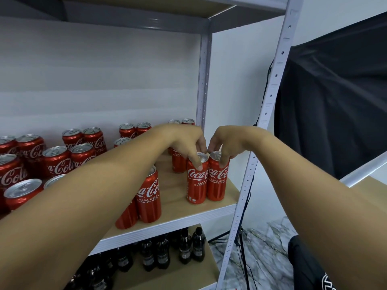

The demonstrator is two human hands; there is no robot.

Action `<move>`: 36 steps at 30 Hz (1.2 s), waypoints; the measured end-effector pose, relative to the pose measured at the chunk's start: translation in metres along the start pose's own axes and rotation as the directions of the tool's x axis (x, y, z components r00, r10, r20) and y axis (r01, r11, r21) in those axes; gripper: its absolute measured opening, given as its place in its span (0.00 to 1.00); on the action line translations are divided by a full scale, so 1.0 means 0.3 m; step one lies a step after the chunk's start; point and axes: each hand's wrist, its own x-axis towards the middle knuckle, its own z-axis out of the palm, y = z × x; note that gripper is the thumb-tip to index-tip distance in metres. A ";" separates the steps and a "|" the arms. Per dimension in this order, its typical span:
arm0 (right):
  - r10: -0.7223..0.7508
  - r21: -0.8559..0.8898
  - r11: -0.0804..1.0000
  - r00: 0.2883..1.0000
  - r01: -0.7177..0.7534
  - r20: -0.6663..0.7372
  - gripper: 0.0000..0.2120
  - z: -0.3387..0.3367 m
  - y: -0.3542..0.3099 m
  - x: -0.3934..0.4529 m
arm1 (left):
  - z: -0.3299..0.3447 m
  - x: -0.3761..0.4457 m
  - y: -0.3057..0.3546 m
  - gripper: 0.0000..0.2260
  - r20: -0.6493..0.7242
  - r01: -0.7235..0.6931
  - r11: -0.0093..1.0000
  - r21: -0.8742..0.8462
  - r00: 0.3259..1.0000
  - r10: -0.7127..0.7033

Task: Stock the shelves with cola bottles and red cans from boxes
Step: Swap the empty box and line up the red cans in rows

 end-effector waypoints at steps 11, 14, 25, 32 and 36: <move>0.030 0.076 0.997 1.000 -0.030 0.002 0.25 0.013 0.016 -0.002 | 0.012 -0.021 0.004 0.19 -0.027 0.000 0.996 -0.094 1.000 -0.002; 0.009 0.093 0.996 1.000 -0.010 0.007 0.27 0.015 0.013 -0.011 | 0.016 -0.024 0.001 0.20 -0.035 -0.017 0.994 -0.105 0.999 0.013; 0.070 0.226 0.971 0.997 -0.078 0.045 0.27 0.042 0.013 0.000 | 0.012 -0.033 -0.011 0.23 -0.038 -0.011 0.999 -0.032 0.999 0.009; 0.040 0.279 0.959 0.999 -0.044 0.020 0.29 0.051 0.021 0.022 | 0.006 -0.055 -0.023 0.22 -0.015 -0.006 0.998 -0.062 1.000 0.005; 0.026 0.303 0.952 0.999 -0.036 0.037 0.28 0.050 0.024 0.025 | 0.009 -0.066 -0.022 0.21 -0.017 -0.012 0.997 -0.076 1.000 0.011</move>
